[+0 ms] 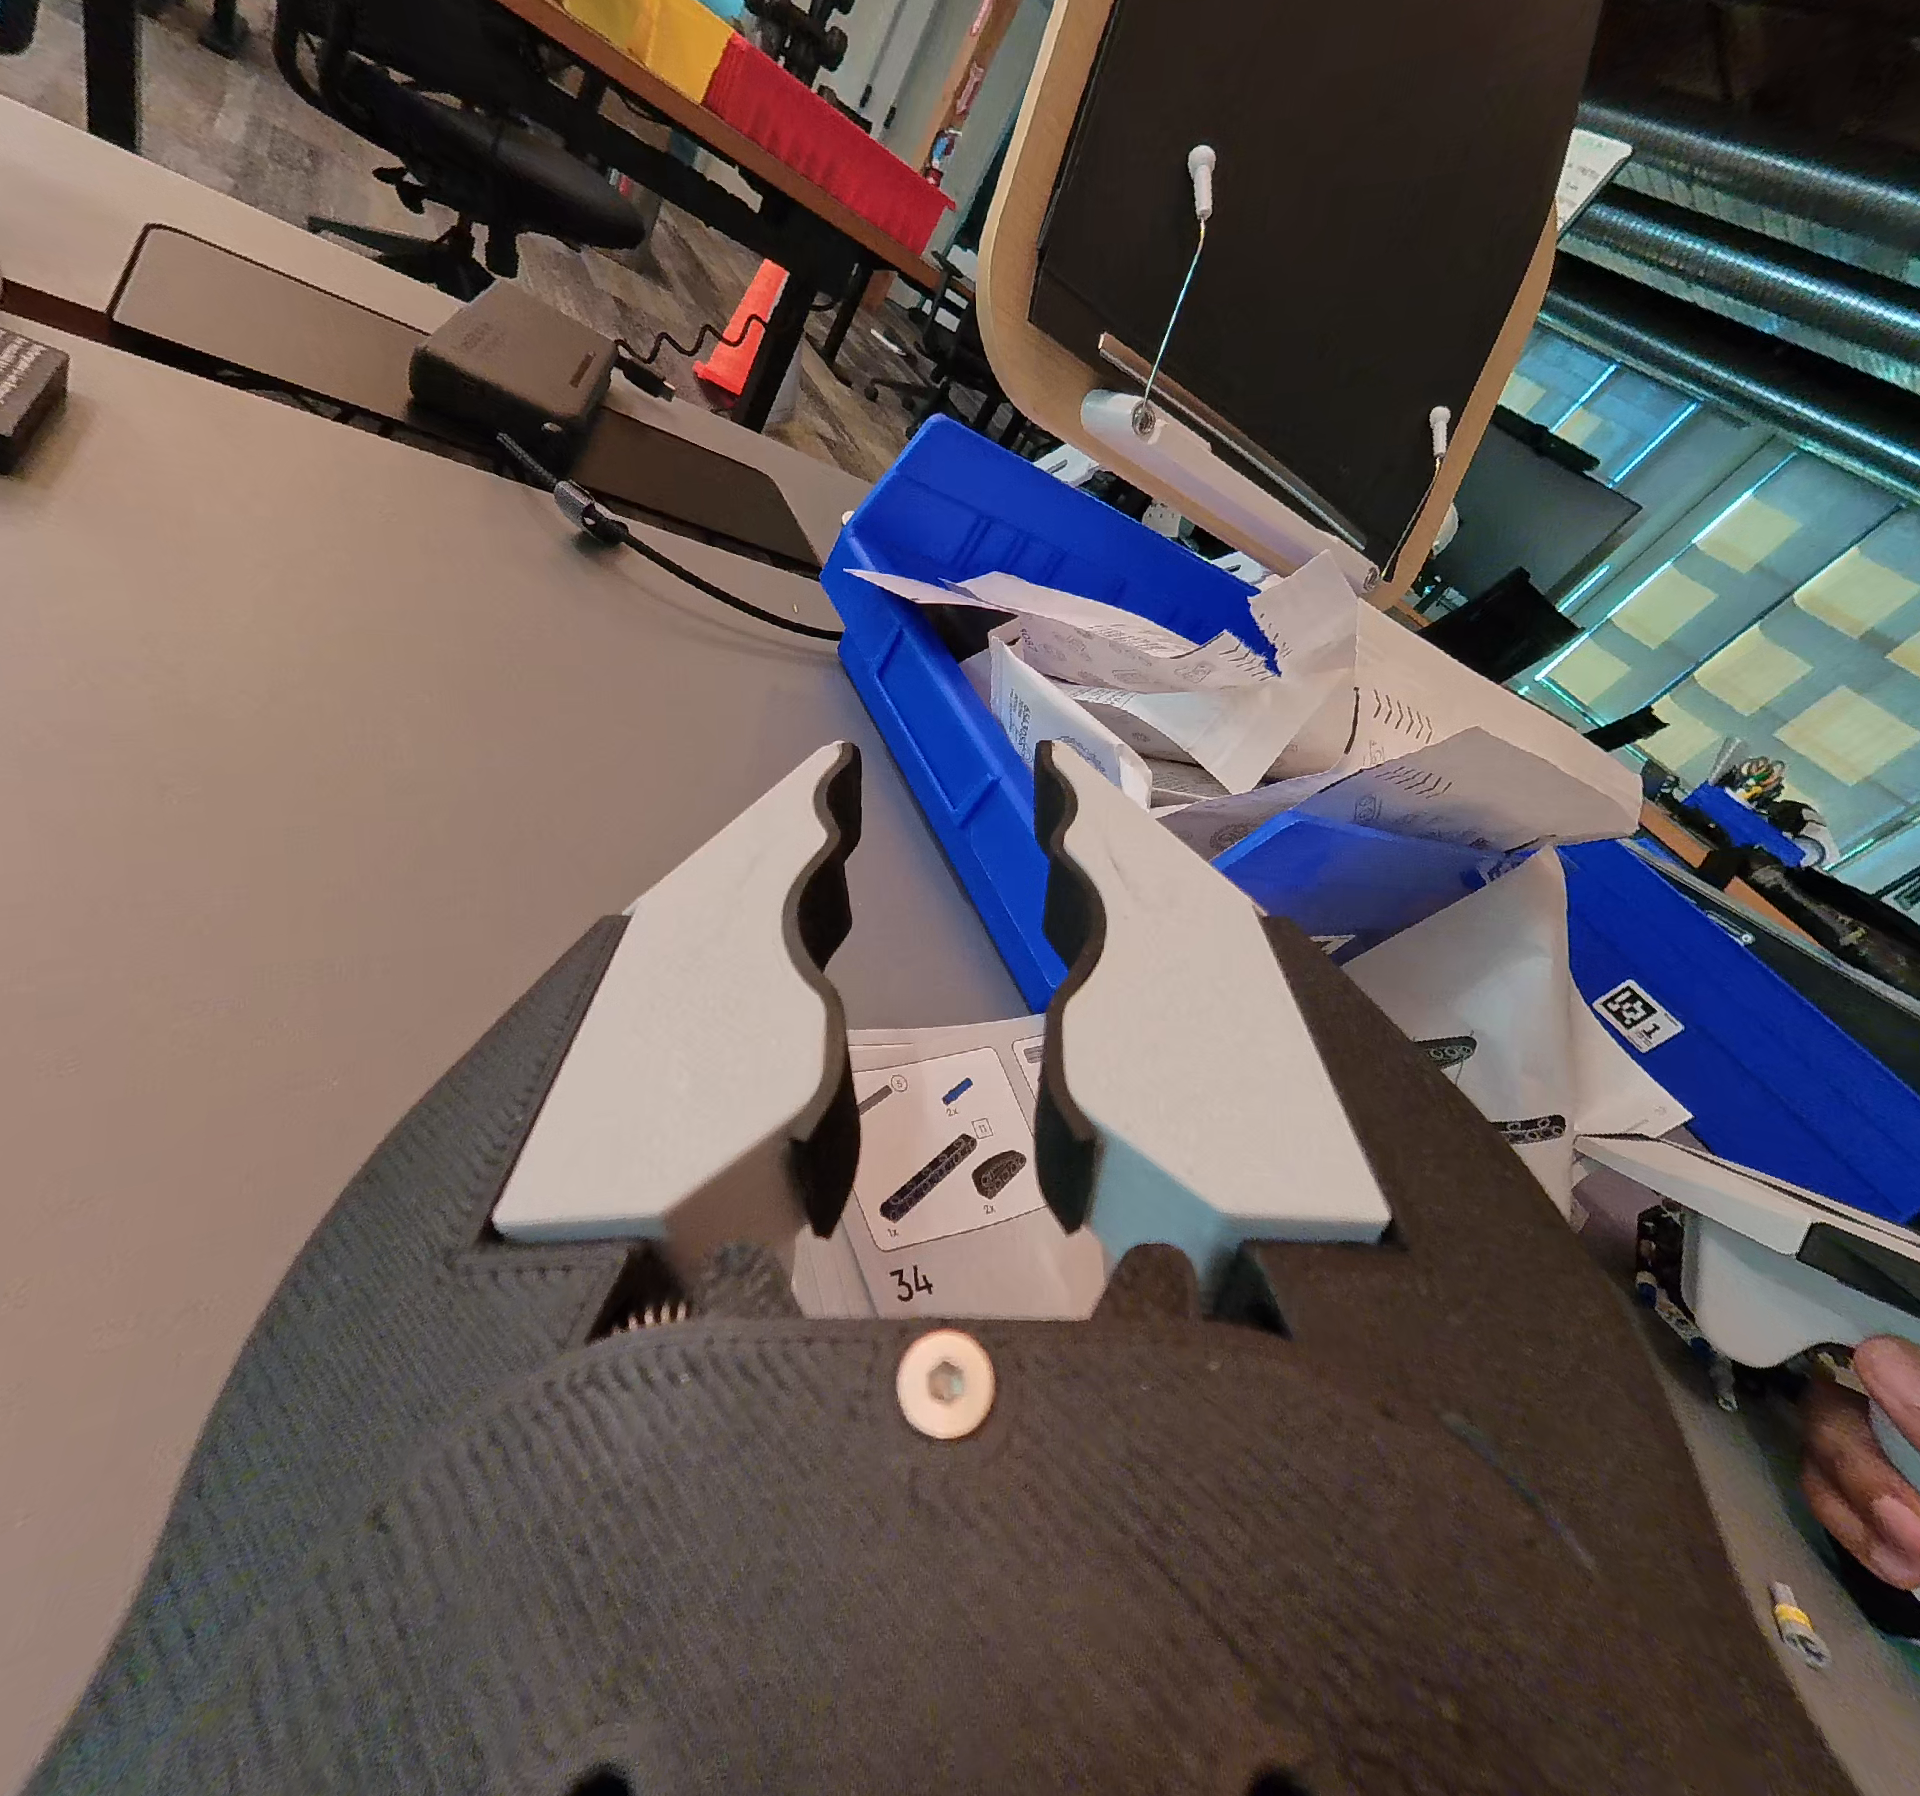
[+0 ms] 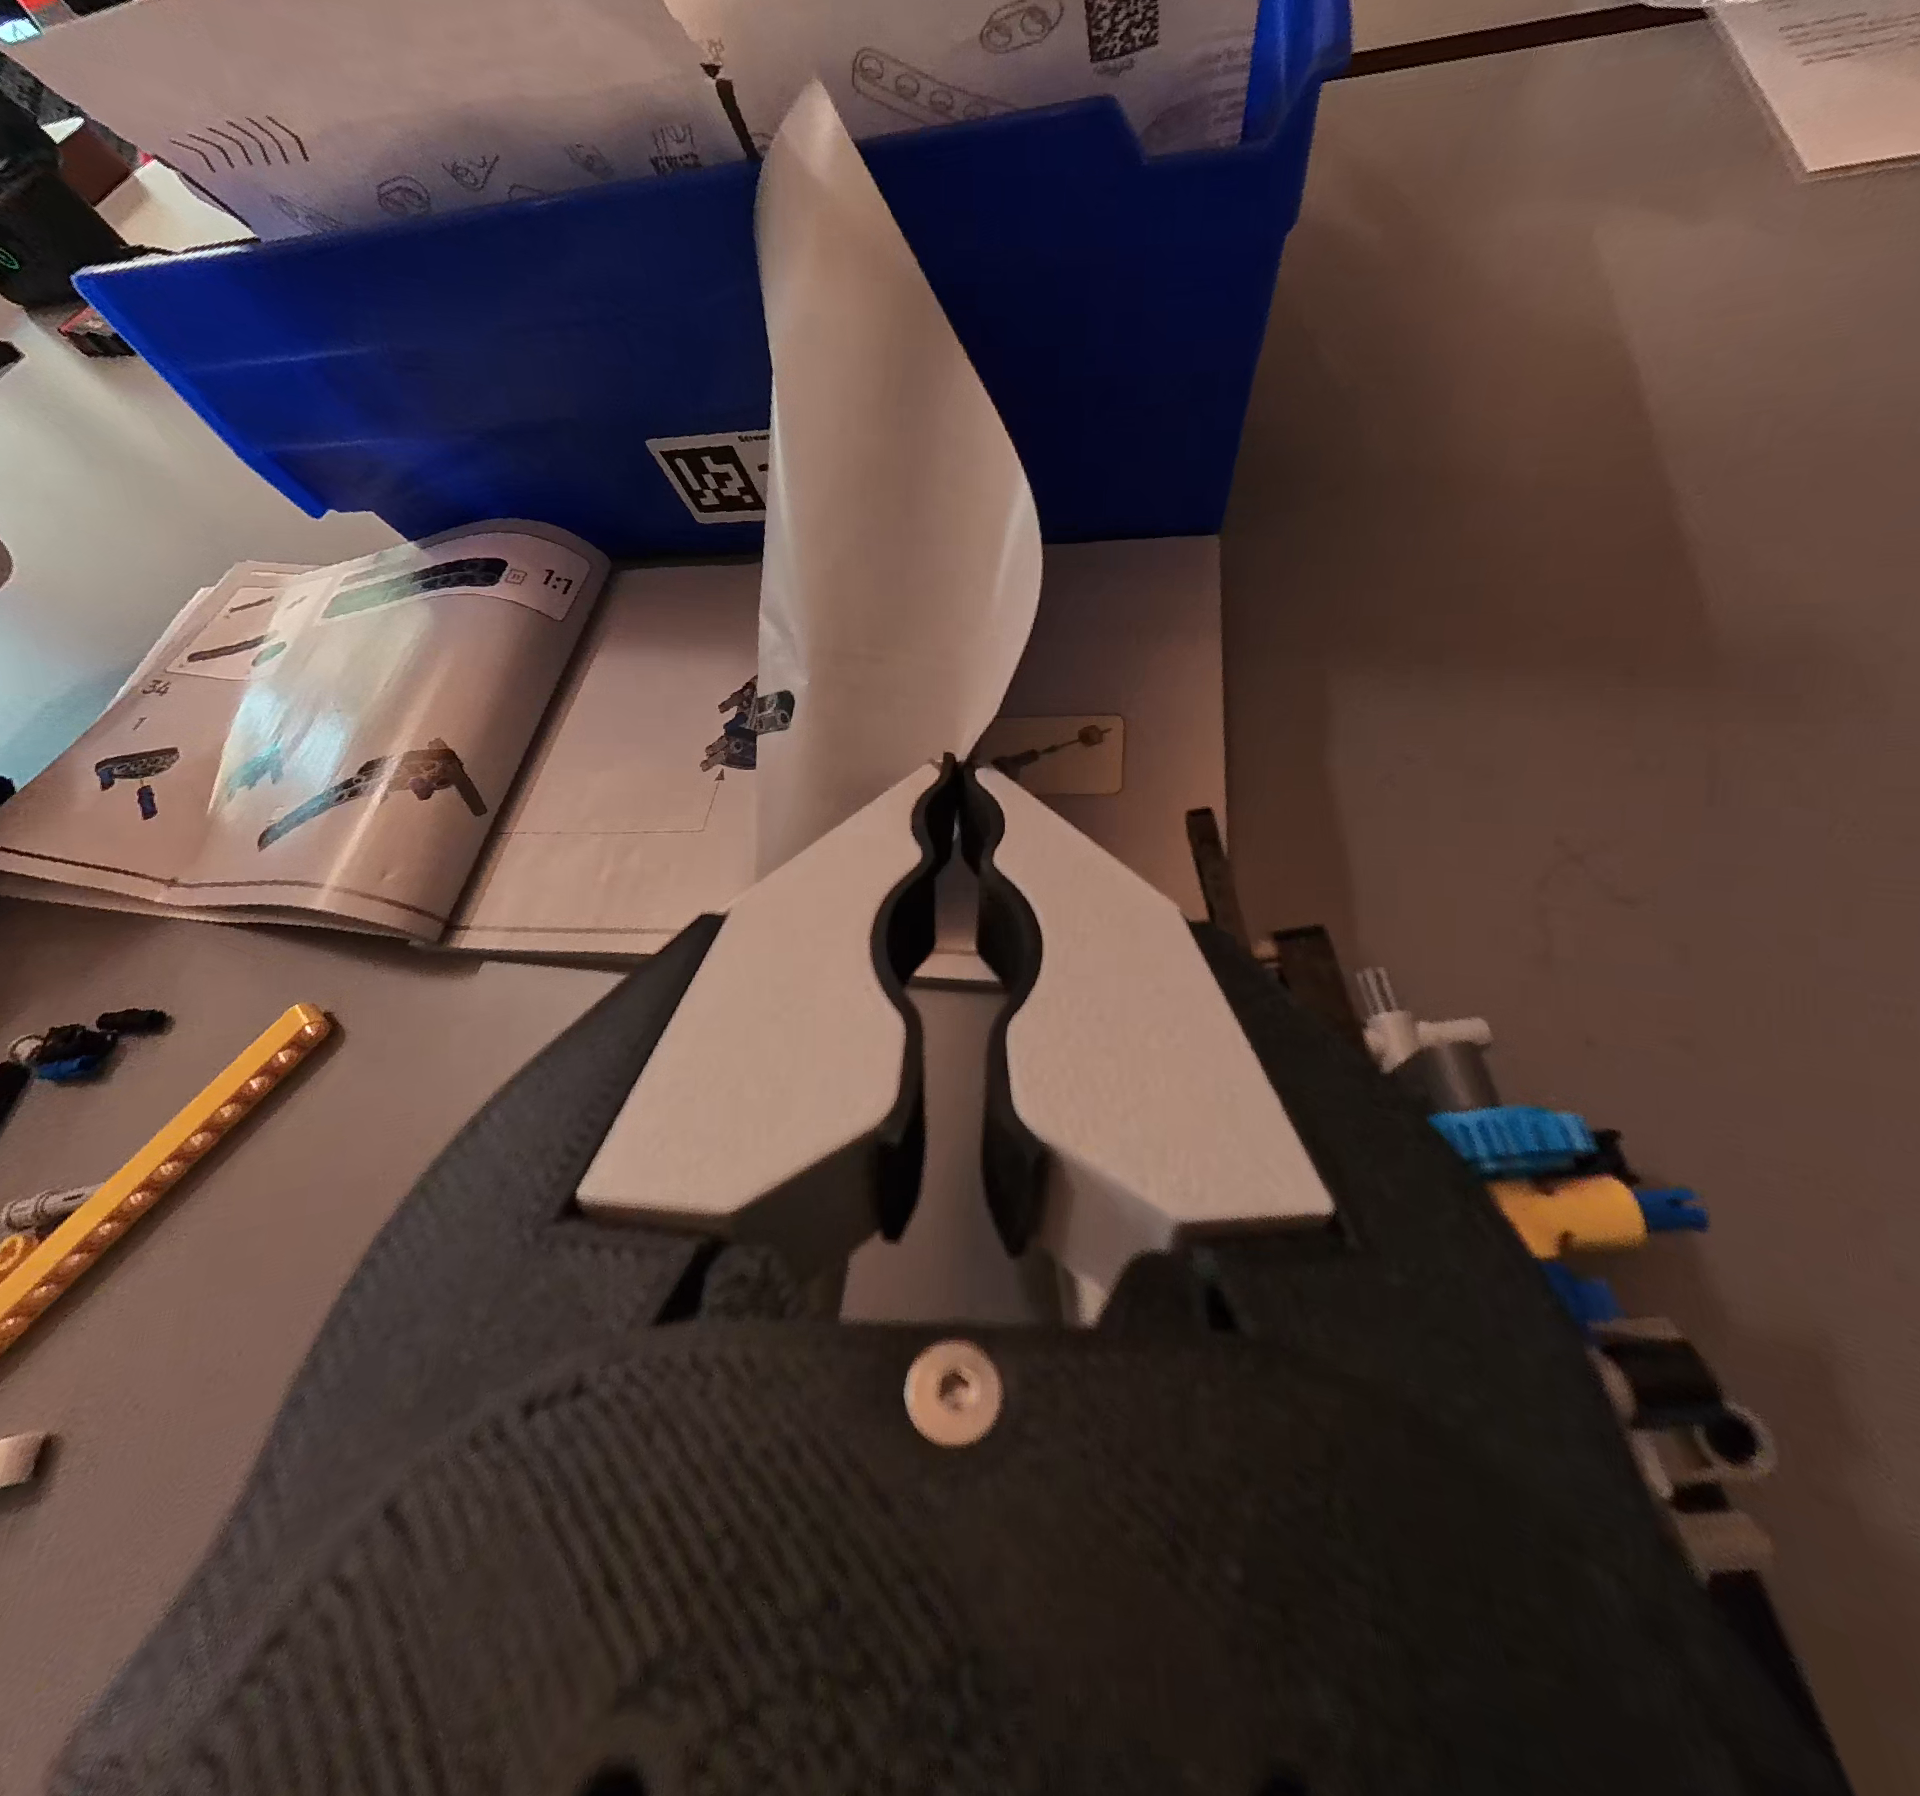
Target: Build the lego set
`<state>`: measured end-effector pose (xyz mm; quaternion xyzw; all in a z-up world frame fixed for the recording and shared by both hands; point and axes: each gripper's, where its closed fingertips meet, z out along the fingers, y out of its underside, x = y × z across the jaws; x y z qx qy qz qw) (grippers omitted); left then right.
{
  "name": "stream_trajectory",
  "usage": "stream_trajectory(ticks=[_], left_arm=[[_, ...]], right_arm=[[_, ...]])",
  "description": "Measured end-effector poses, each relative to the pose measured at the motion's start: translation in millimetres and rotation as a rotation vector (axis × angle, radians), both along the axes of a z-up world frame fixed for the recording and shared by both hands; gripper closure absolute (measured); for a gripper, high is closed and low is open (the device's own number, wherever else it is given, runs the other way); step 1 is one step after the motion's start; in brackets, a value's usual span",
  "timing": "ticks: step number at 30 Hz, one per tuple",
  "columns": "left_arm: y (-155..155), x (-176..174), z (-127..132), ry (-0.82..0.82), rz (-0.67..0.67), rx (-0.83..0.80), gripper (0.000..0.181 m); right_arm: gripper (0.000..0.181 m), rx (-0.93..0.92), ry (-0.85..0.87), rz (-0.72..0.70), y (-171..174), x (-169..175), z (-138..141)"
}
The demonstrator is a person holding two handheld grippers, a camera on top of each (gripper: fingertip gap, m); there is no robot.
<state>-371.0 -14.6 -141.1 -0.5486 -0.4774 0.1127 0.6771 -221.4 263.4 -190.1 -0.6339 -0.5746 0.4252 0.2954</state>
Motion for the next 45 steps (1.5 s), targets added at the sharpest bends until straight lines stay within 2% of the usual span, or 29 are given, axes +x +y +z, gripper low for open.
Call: stream_trajectory(ticks=[38,41,45], left_arm=[[0,0,0,-0.001,-0.002,0.000,0.149],[0,0,0,0.001,-0.002,0.000,0.149],[0,0,0,0.002,-0.001,-0.002,0.149]], right_arm=[[0.181,-0.002,-0.001,-0.004,0,0,0],[0.181,0.070,0.046,0.040,-11,3,7],[0.181,0.203,0.078,0.151,-52,7,14]])
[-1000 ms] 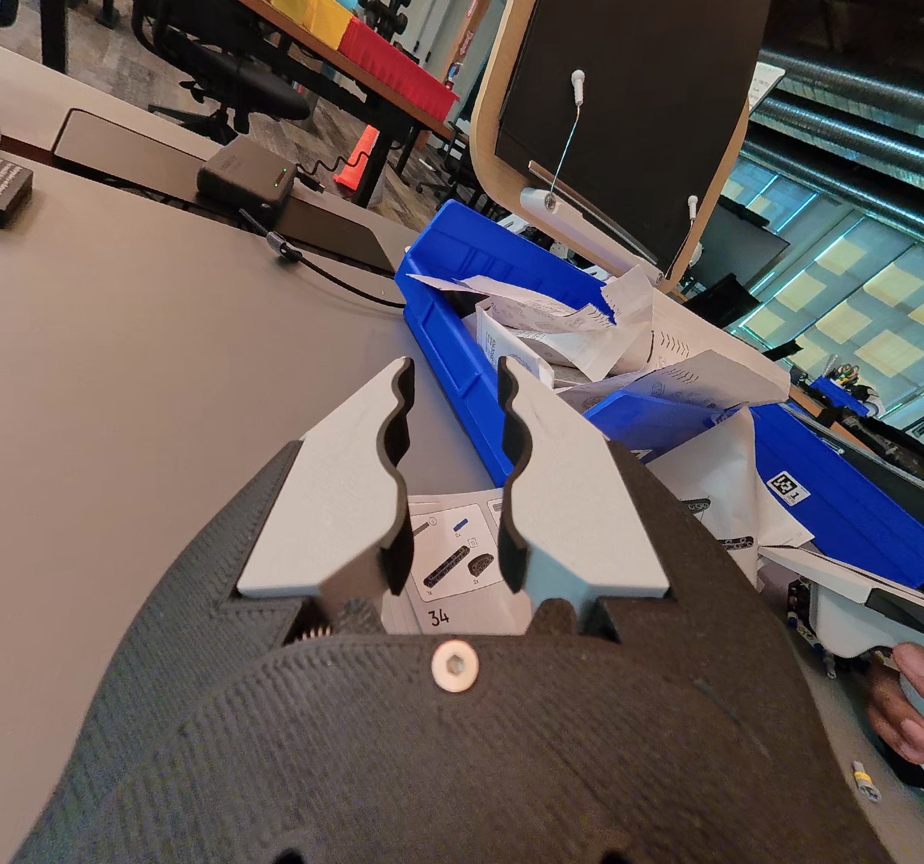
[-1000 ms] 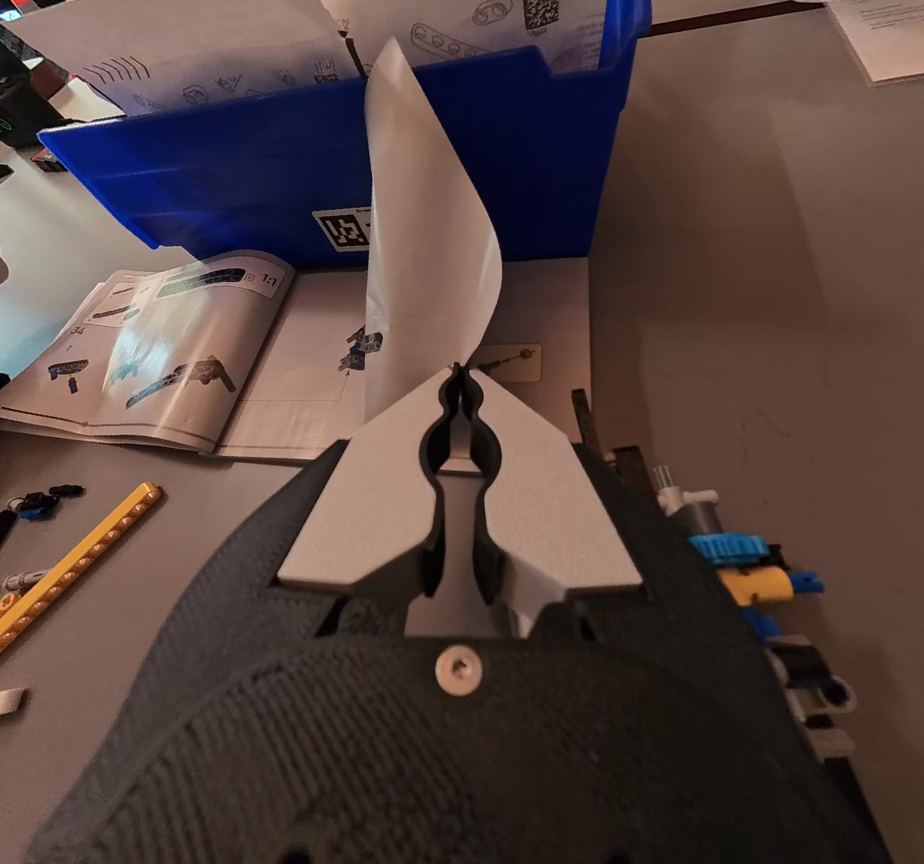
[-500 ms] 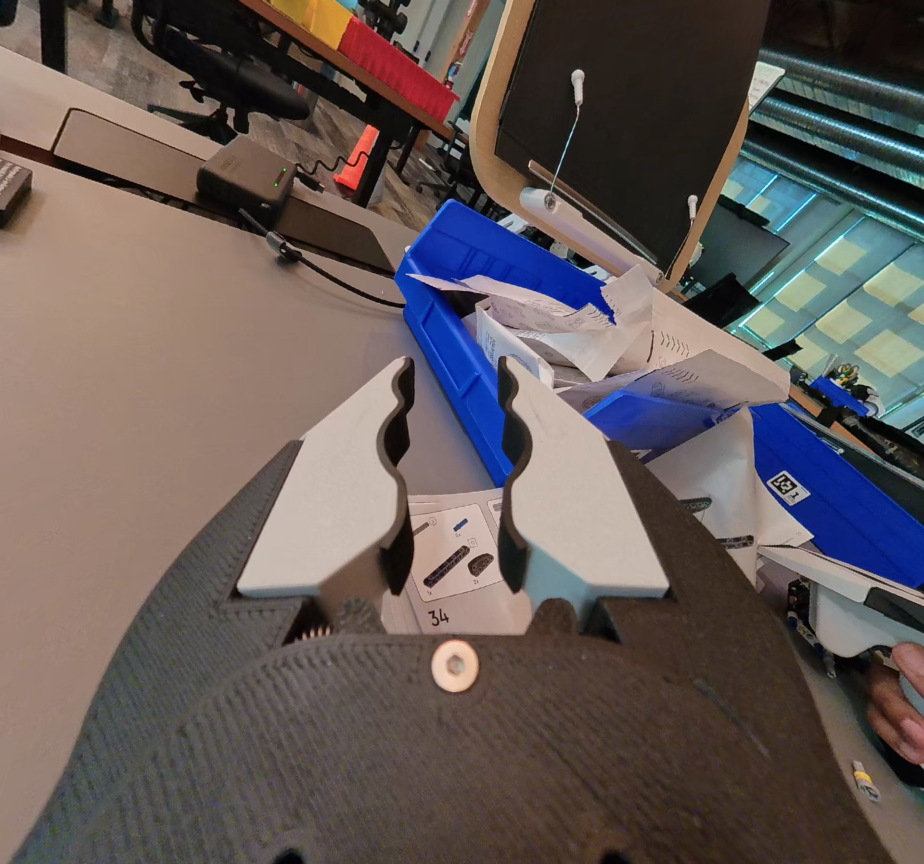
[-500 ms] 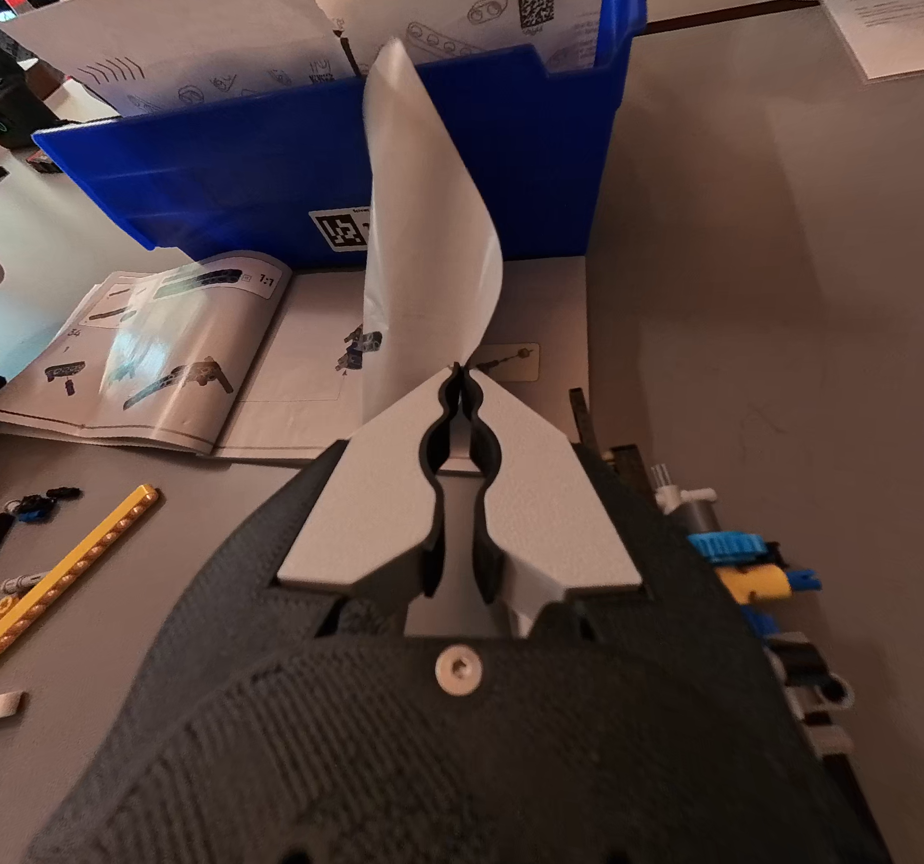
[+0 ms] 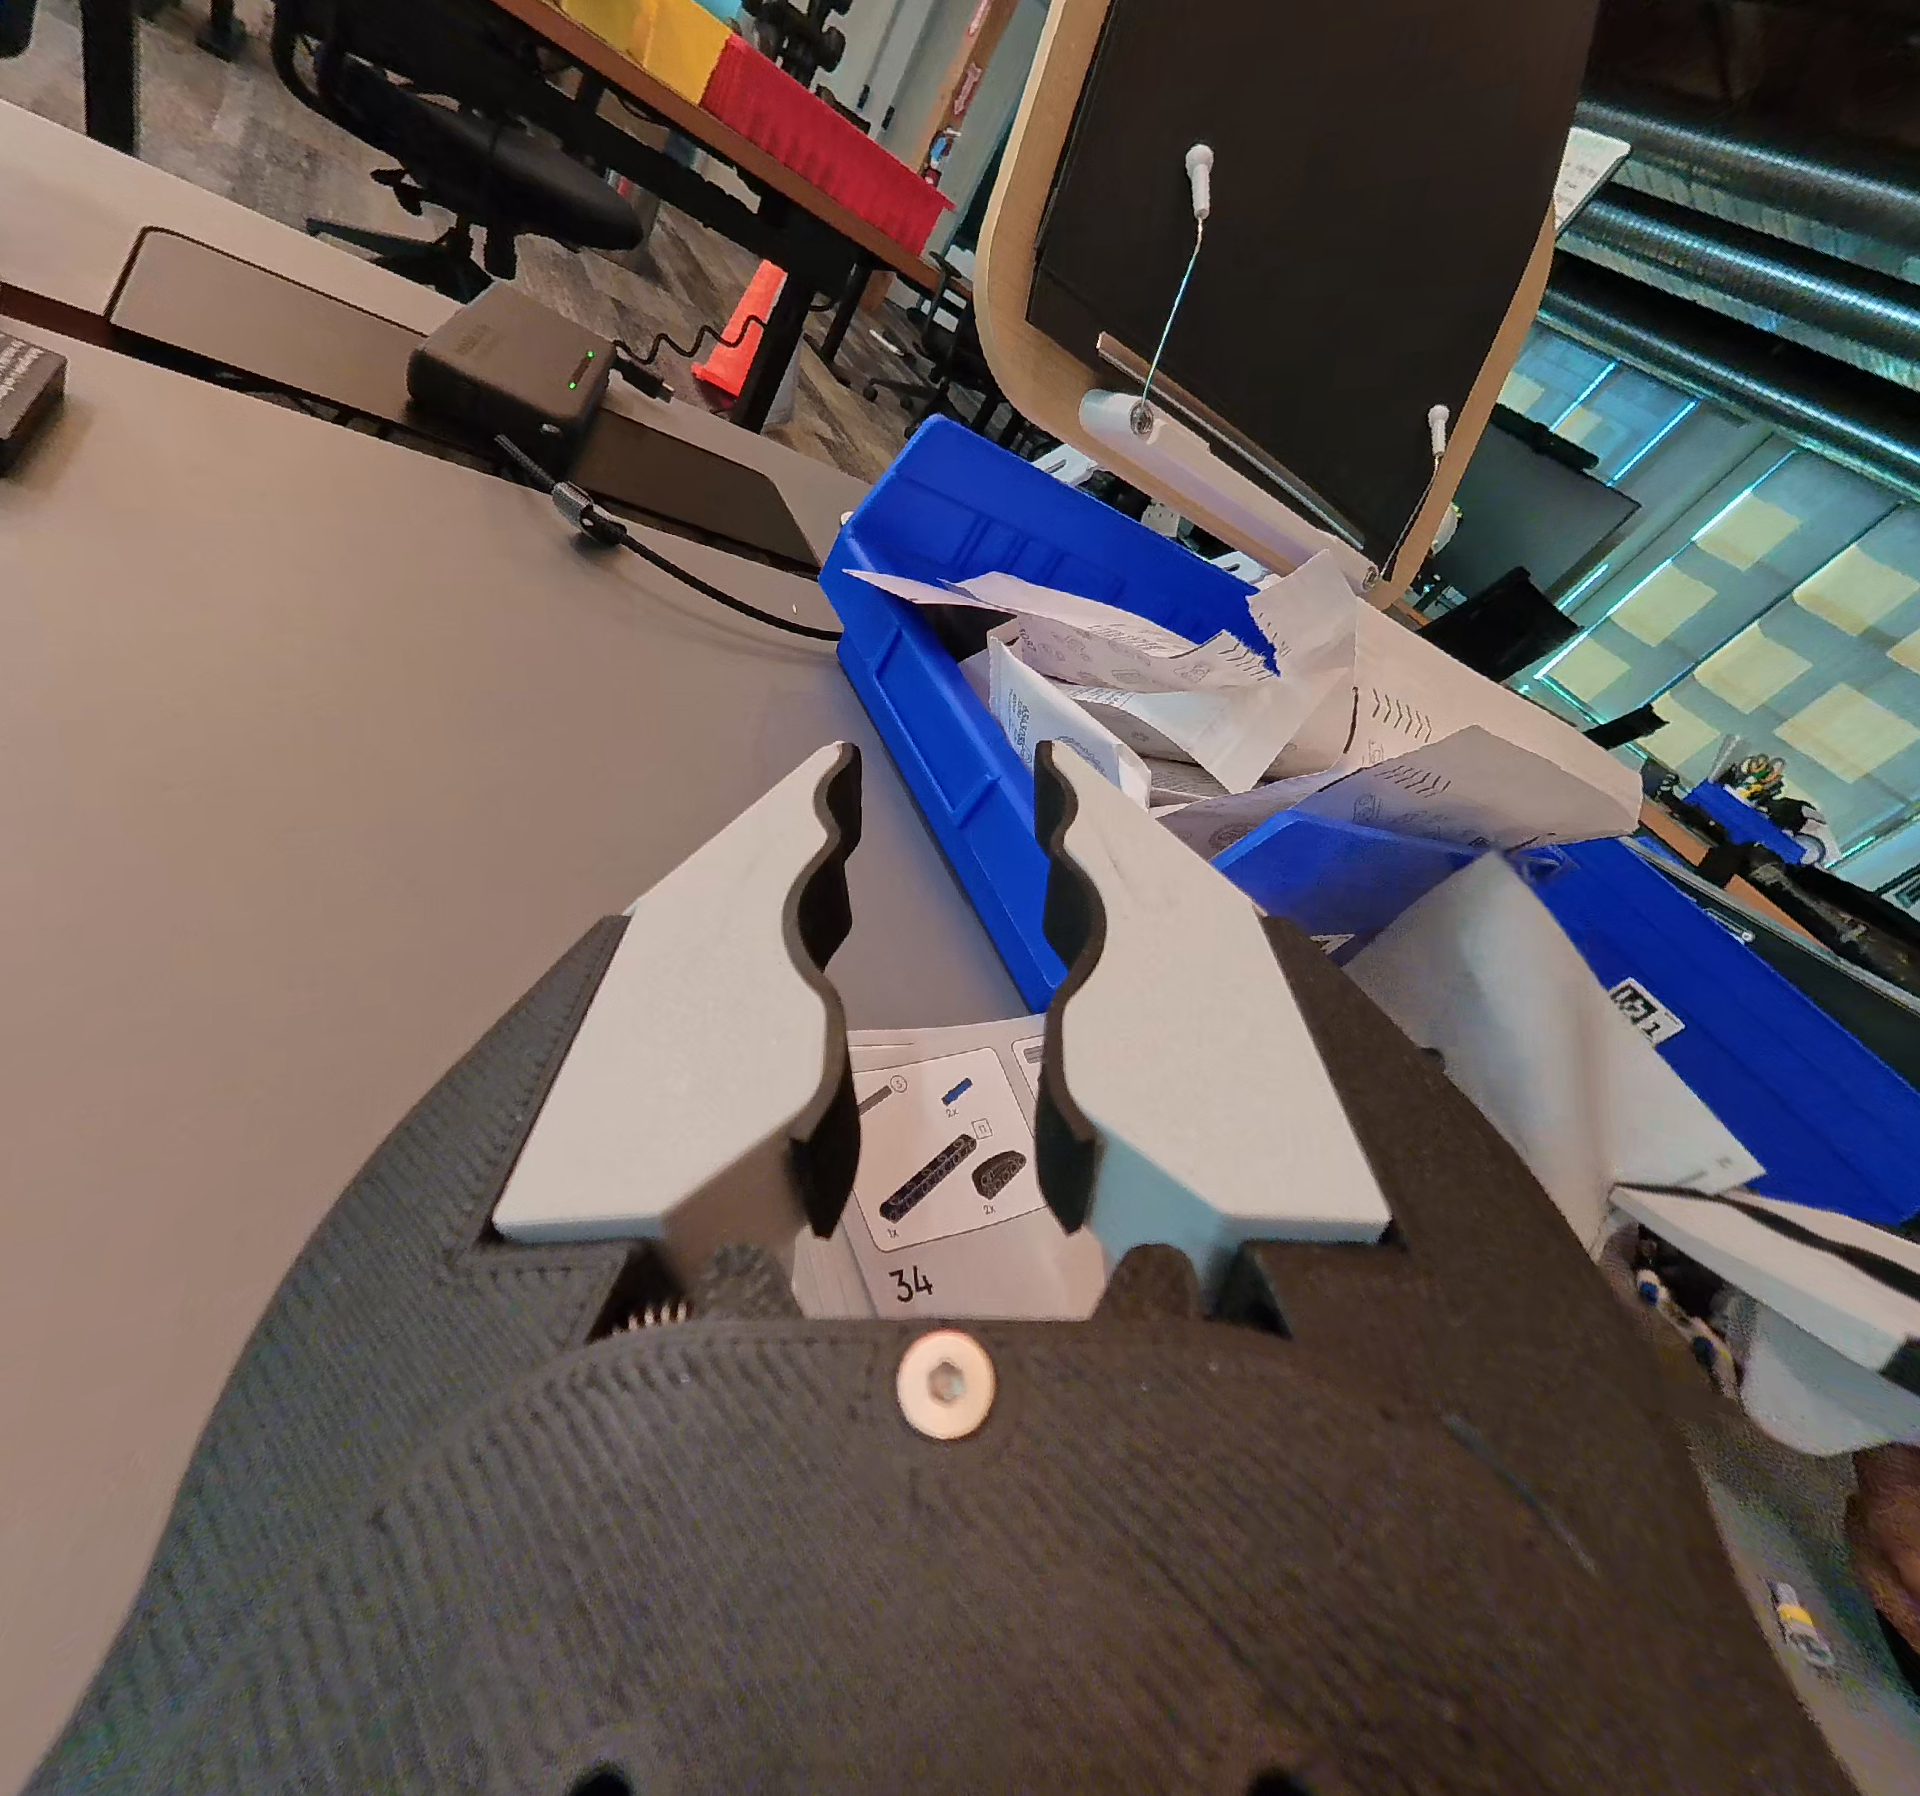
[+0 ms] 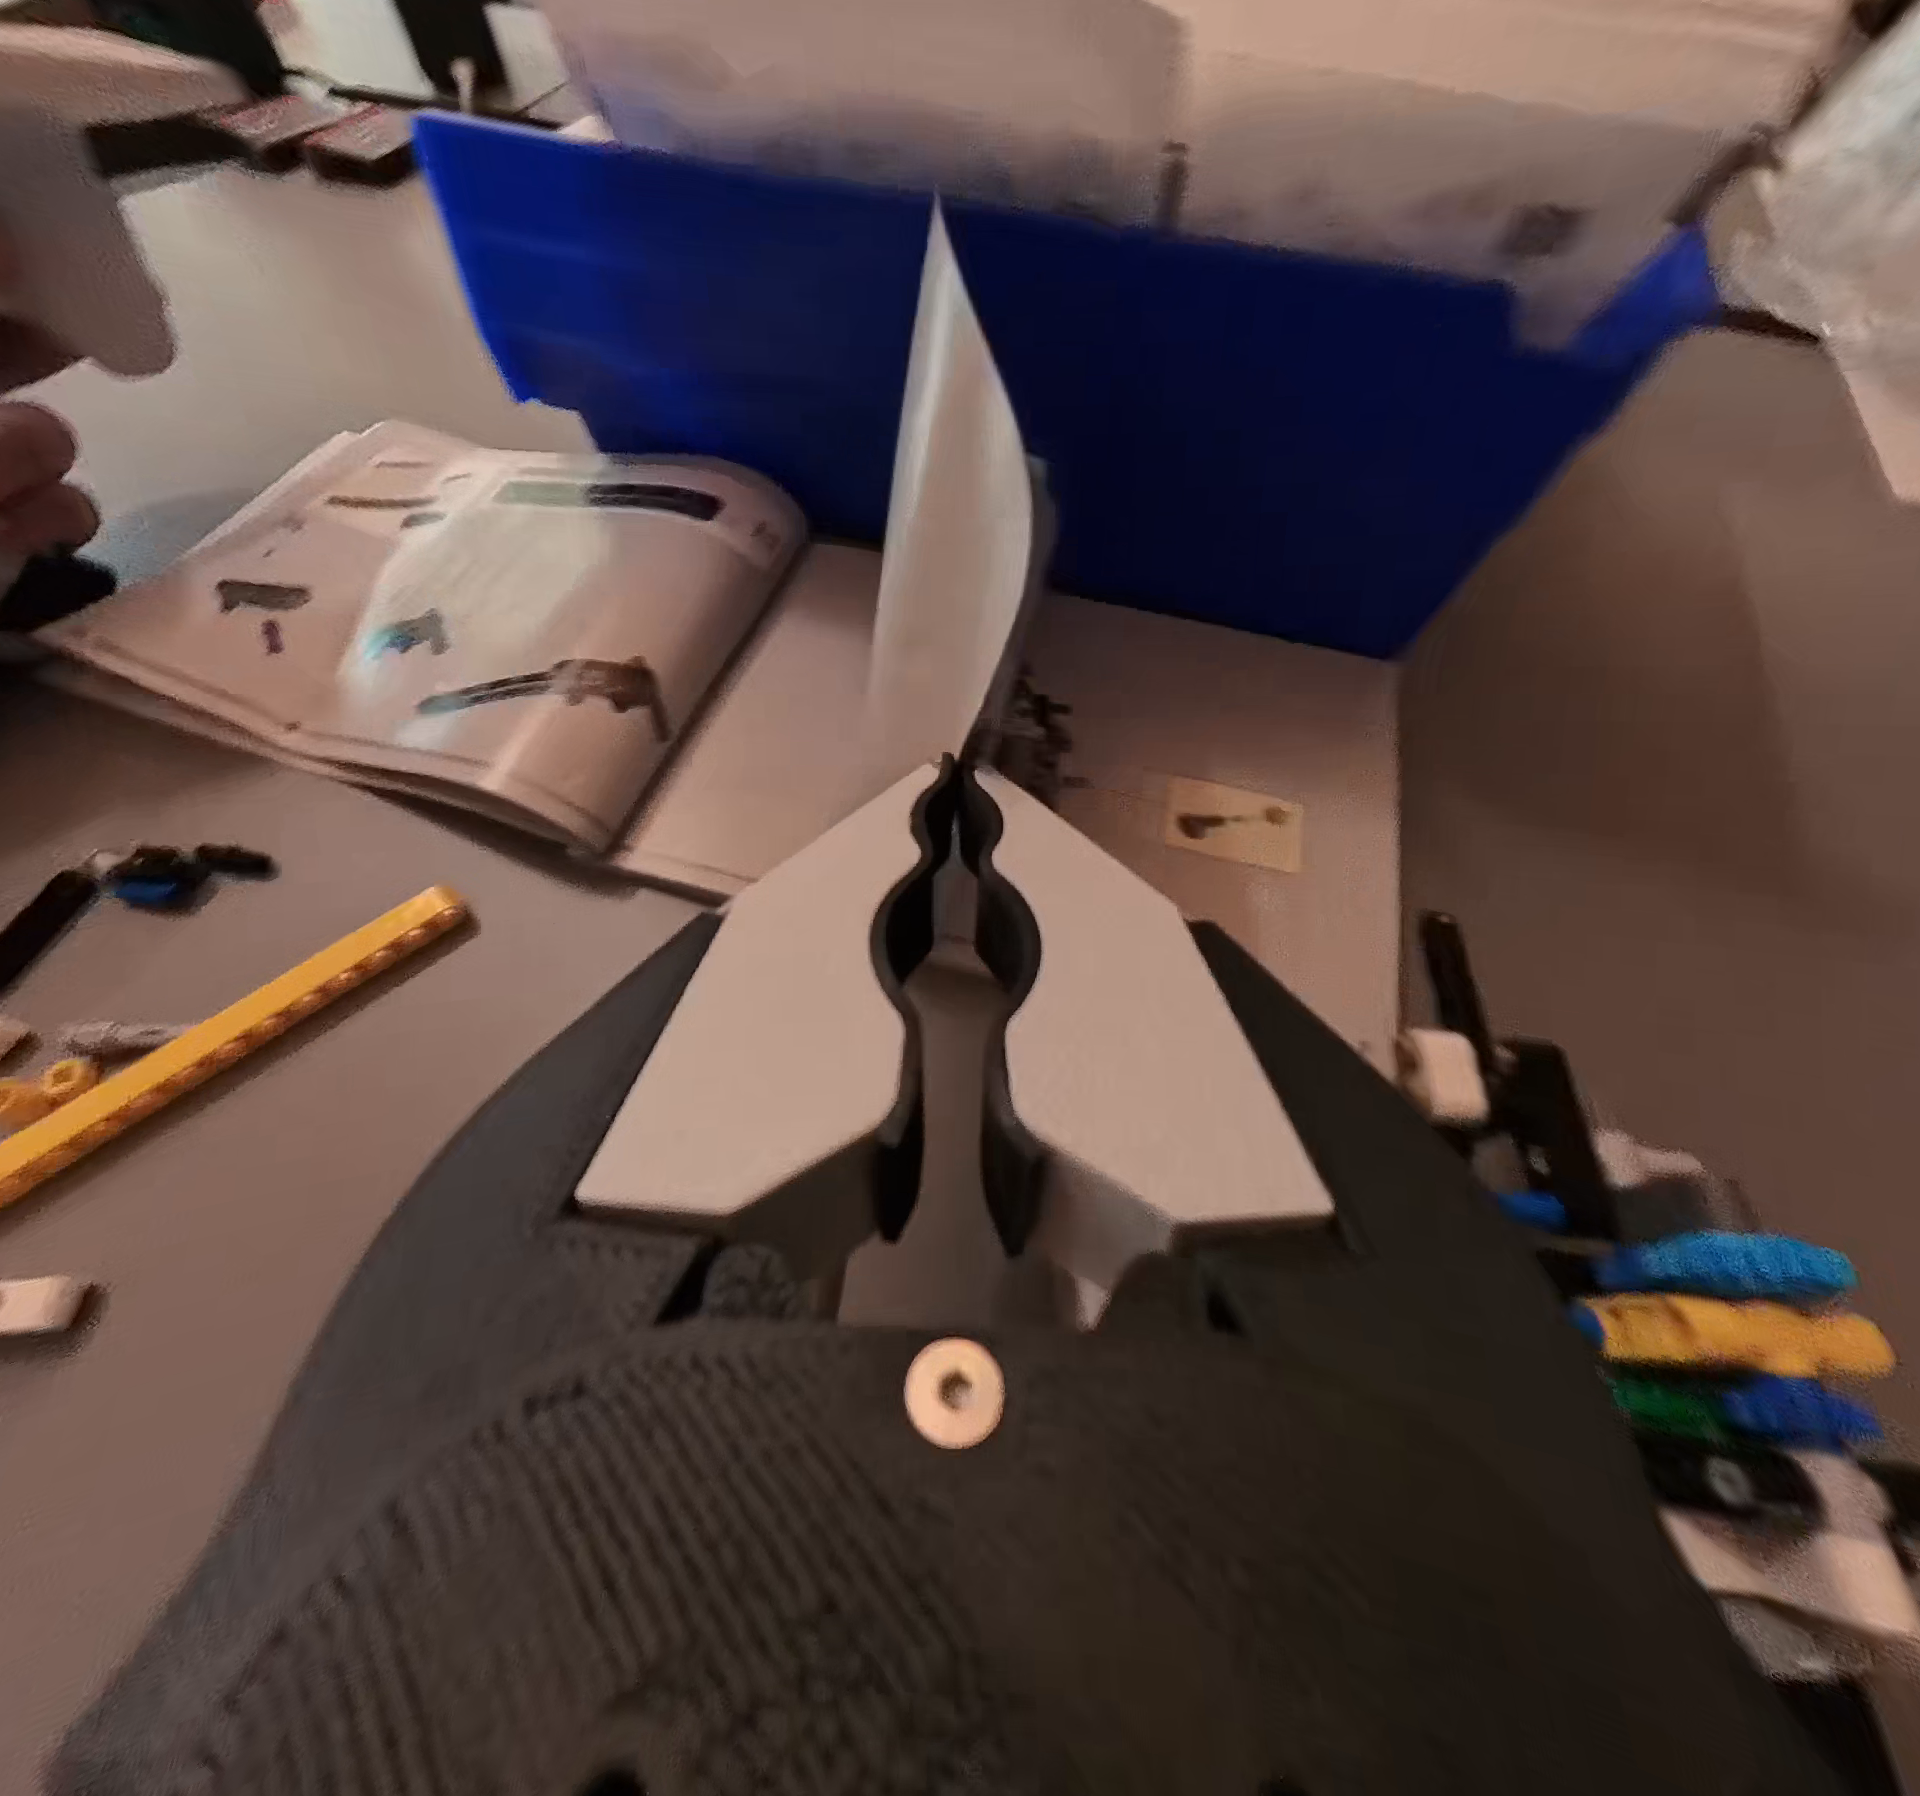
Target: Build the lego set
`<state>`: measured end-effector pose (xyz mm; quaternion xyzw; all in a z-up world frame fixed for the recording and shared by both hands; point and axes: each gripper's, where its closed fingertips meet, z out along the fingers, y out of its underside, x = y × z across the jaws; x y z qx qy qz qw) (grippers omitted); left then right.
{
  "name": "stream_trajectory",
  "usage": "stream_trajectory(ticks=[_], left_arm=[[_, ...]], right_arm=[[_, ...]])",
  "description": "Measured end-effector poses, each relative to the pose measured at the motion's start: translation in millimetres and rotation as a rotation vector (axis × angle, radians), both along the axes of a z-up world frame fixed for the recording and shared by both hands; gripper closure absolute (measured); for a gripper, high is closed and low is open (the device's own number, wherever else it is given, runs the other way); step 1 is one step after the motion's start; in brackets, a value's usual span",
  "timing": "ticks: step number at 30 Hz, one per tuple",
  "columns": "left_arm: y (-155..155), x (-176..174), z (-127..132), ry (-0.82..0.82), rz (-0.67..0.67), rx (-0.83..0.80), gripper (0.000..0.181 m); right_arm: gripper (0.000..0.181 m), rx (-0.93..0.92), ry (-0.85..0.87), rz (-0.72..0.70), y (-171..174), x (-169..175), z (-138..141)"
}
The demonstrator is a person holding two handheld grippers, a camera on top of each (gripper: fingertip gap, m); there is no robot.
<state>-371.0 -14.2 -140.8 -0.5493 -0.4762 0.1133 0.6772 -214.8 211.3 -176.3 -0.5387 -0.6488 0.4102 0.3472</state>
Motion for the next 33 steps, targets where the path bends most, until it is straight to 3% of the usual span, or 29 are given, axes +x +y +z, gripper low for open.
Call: stream_trajectory(ticks=[8,25,28,33], left_arm=[[0,0,0,0.004,0.003,-0.005,0.149],[1,1,0,0.007,0.002,-0.011,0.149],[1,1,0,0.007,0.002,-0.011,0.149],[0,1,1,0.007,0.003,-0.008,0.150]], right_arm=[[0.181,0.137,0.006,0.112,-37,2,-4],[0.181,0.111,-0.034,0.135,-42,4,-13],[0.181,0.098,-0.028,0.116,-35,4,-11],[0.181,0.032,-0.029,0.004,11,5,-6]])
